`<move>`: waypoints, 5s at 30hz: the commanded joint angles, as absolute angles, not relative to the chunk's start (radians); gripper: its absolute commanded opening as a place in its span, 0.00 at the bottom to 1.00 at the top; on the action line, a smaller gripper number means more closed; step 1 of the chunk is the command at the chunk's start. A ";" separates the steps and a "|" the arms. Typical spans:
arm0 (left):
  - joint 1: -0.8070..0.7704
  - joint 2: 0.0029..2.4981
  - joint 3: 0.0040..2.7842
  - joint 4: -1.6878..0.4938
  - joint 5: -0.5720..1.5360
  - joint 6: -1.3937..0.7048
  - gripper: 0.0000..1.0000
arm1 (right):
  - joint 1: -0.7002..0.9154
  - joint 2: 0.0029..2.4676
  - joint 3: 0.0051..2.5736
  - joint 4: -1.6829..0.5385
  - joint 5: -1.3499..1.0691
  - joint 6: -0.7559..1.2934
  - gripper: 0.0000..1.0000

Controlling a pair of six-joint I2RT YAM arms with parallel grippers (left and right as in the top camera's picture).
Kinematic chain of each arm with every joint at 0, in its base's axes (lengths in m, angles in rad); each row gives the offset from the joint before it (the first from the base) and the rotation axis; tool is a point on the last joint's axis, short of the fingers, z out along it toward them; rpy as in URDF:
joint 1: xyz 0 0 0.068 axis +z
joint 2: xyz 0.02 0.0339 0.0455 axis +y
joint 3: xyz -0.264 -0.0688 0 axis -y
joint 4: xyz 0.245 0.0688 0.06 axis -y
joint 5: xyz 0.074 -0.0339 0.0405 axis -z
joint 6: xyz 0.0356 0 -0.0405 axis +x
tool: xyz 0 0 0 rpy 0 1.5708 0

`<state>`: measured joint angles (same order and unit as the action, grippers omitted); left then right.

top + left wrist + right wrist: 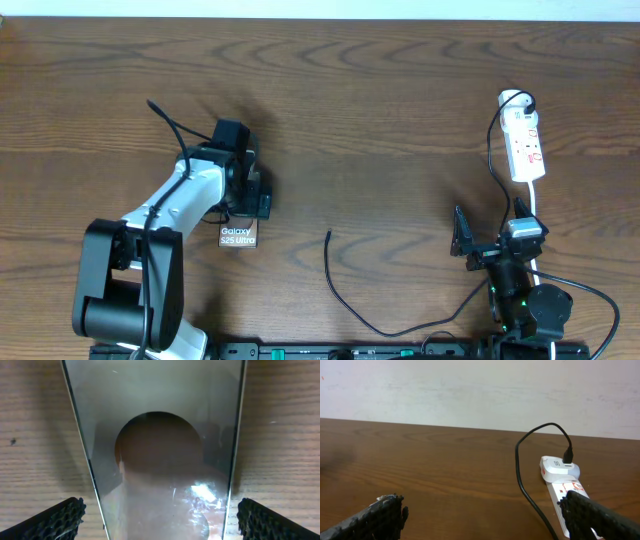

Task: Plug charger to phone and switch on socket
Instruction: 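Close the left gripper on the phone's top end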

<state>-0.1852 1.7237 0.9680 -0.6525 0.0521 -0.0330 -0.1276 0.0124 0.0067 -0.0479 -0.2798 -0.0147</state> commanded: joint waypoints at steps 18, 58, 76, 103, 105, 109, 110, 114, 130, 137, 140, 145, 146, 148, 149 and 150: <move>-0.187 1.705 0.931 -0.592 0.036 -0.053 1.00 | -0.123 0.007 0.006 -0.053 -0.279 -0.023 0.99; -0.187 1.706 0.896 -0.562 0.036 -0.034 1.00 | -0.123 0.007 0.006 -0.053 -0.279 -0.023 0.99; -0.187 1.706 0.896 -0.570 0.037 -0.035 1.00 | -0.123 0.007 0.006 -0.053 -0.279 -0.023 0.99; -0.187 1.706 0.896 -0.574 0.037 -0.035 0.99 | -0.123 0.007 0.006 -0.053 -0.279 -0.023 0.99; -0.187 1.706 0.896 -0.574 0.037 -0.034 0.97 | -0.123 0.007 0.006 -0.052 -0.279 -0.023 0.99; -0.187 1.706 0.896 -0.574 0.037 -0.035 0.94 | -0.123 0.007 0.006 -0.052 -0.279 -0.023 0.99; -0.187 1.706 0.896 -0.574 0.037 -0.035 0.93 | -0.123 0.007 0.006 -0.052 -0.279 -0.023 0.99; -0.187 1.706 0.896 -0.574 0.037 -0.034 0.90 | -0.123 0.007 0.006 -0.053 -0.279 -0.023 0.99; -0.187 1.706 0.896 -0.574 0.037 -0.035 0.83 | -0.123 0.007 0.006 -0.052 -0.279 -0.023 0.99; -0.187 1.706 0.896 -0.574 0.037 -0.035 0.82 | -0.123 0.007 0.006 -0.052 -0.279 -0.023 0.99; -0.187 1.706 0.896 -0.574 0.037 -0.035 0.82 | -0.123 0.007 0.006 -0.052 -0.279 -0.023 0.99; -0.187 1.706 0.896 -0.574 0.037 -0.035 0.78 | -0.123 0.007 0.006 -0.053 -0.279 -0.023 0.99; -0.187 1.706 0.896 -0.574 0.037 -0.035 0.77 | -0.123 0.007 0.006 -0.053 -0.279 -0.023 0.99; -0.187 1.706 0.896 -0.574 0.037 -0.035 0.77 | -0.123 0.007 0.006 -0.053 -0.279 -0.023 0.99; -0.187 1.706 0.896 -0.574 0.037 -0.035 0.76 | -0.123 0.007 0.006 -0.053 -0.279 -0.023 0.99; -0.187 1.706 0.896 -0.574 0.037 -0.034 0.76 | -0.123 0.007 0.006 -0.052 -0.279 -0.023 0.99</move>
<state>-0.1852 1.7145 0.9138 -0.5694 0.0498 -0.0471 -0.1276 0.0124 0.0067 -0.0479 -0.2794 -0.0147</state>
